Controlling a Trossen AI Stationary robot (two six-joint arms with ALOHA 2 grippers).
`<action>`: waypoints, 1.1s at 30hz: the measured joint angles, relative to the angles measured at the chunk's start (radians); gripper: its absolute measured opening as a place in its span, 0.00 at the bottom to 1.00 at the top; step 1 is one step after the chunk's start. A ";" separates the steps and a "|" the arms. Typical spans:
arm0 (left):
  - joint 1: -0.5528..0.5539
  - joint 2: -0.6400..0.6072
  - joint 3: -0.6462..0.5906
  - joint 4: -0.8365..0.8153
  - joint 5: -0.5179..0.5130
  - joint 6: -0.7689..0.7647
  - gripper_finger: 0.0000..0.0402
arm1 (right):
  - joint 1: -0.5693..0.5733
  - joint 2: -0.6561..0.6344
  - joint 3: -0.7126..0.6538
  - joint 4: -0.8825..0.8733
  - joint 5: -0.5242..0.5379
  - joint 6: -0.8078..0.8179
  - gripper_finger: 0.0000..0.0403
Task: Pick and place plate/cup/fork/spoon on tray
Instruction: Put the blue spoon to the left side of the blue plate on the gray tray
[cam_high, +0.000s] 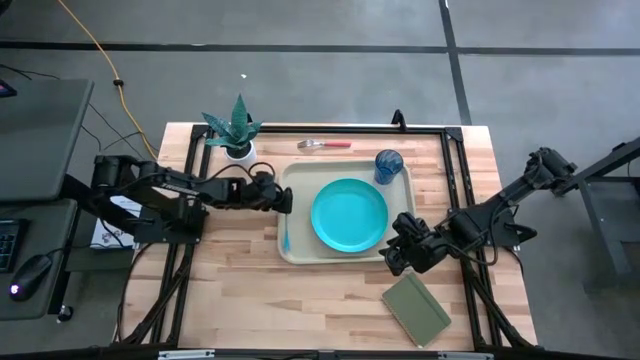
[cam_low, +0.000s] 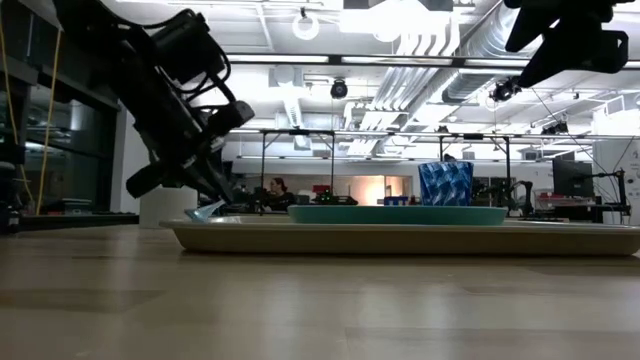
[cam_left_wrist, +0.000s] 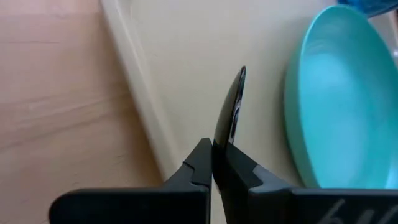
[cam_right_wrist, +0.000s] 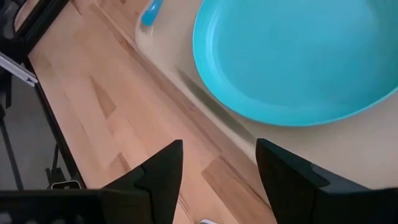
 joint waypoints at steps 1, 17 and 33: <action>0.001 0.007 0.000 0.001 0.000 -0.001 0.00 | 0.000 0.000 0.000 0.000 0.002 0.000 0.48; -0.001 0.153 0.000 0.151 0.026 -0.079 0.00 | 0.000 0.000 0.000 0.008 0.069 0.007 0.48; -0.001 0.172 0.000 0.151 0.017 -0.074 0.00 | -0.001 0.000 0.000 0.009 0.083 0.008 0.48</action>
